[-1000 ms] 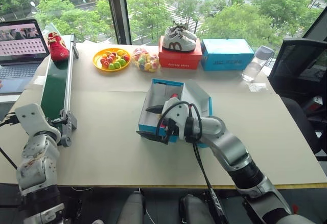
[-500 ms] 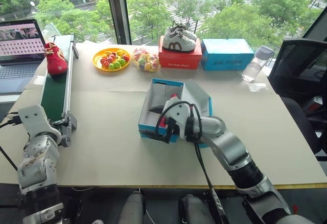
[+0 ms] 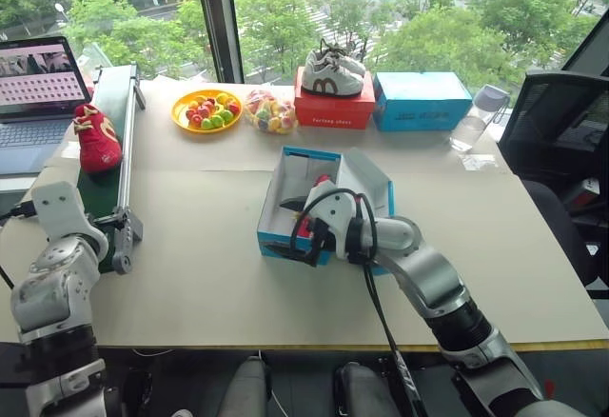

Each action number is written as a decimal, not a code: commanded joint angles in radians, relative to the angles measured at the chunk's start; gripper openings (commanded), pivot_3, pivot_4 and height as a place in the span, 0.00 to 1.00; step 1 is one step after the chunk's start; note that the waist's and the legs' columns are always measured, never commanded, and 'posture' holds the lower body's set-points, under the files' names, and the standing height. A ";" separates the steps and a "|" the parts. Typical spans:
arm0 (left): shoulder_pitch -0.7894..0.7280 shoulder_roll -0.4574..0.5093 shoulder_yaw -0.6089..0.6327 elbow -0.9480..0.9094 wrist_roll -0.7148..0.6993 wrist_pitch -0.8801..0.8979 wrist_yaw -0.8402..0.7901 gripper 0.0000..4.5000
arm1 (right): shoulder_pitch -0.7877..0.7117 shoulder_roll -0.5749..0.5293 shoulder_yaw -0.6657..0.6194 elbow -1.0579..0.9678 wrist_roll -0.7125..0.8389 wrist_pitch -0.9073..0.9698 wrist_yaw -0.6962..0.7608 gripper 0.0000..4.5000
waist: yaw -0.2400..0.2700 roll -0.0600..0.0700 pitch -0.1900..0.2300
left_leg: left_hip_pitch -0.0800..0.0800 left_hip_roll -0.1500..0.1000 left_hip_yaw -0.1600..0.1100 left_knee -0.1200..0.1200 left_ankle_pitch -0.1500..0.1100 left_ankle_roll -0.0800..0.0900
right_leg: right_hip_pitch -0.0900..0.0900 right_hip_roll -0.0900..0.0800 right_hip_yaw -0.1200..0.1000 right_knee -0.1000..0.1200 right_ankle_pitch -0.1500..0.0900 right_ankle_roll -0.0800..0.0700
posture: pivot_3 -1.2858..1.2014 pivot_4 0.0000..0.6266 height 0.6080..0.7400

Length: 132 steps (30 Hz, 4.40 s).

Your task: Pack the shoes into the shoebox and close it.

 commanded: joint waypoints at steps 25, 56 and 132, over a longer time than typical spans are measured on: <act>0.000 -0.039 0.058 -0.056 -0.033 0.074 0.003 0.94 | 0.006 0.006 -0.023 -0.030 -0.012 -0.013 -0.006 0.99 | 0.005 -0.001 0.000 | 0.006 0.004 0.009 -0.001 -0.001 -0.001 | 0.001 0.002 0.007 0.001 0.000 0.000 | 0.52 0.24 1.00; -0.102 -0.167 0.076 -0.114 -0.054 -0.179 -0.013 0.11 | -0.072 0.134 -0.214 0.049 0.112 0.234 -0.155 1.00 | 0.039 -0.005 -0.001 | 0.005 0.008 0.015 0.000 -0.003 -0.008 | 0.001 0.002 0.007 0.001 0.004 -0.001 | 0.52 0.24 1.00; -0.065 -0.382 -0.422 -0.310 -0.317 -0.234 -0.292 0.10 | -0.278 0.484 -0.750 0.239 0.771 0.768 -0.861 0.83 | -0.003 -0.007 -0.001 | -0.007 0.010 0.019 0.002 0.000 0.000 | -0.011 0.005 0.012 -0.001 0.011 -0.006 | 0.52 0.24 1.00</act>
